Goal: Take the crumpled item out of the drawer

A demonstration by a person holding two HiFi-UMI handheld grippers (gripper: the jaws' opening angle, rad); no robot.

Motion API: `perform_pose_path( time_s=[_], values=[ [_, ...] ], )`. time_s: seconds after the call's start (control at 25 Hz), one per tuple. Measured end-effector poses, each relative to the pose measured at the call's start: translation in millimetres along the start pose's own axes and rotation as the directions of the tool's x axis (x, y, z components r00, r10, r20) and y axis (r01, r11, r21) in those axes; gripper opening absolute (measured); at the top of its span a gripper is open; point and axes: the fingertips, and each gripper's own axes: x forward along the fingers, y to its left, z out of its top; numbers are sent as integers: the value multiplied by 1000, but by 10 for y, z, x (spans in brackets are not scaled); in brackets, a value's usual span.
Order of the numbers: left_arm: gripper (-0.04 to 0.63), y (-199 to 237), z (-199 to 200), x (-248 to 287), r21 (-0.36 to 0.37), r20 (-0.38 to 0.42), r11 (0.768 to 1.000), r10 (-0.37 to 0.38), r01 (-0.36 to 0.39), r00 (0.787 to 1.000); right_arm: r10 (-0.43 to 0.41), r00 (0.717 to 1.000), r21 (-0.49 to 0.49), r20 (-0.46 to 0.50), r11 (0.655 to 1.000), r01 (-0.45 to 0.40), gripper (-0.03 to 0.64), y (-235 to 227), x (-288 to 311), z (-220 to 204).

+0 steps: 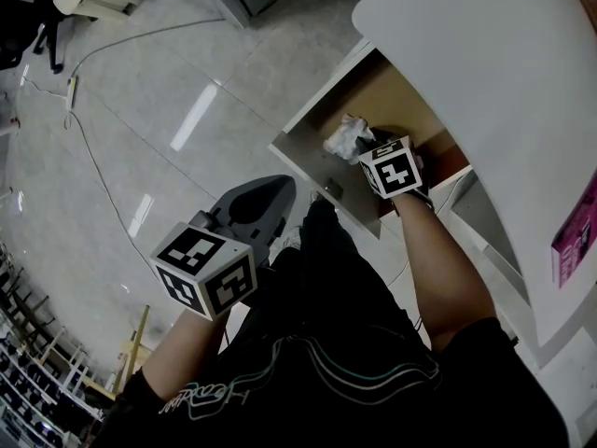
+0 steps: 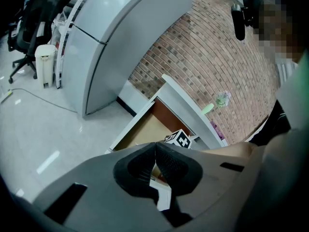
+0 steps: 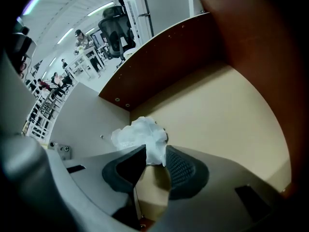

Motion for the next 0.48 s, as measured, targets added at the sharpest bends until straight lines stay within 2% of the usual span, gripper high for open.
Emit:
perform_pose_path(
  time_s=[0.24,0.48],
  values=[
    [23,-2,16,12,0,0,1000,-3,3,1000,-9,1000,-16,8,1000,9,69,1,-21,17],
    [23,-44,11,-3,4,3,1000,-5,5,1000,-18,1000,-13,18,1000,18,57,-4,-90,24]
  ],
)
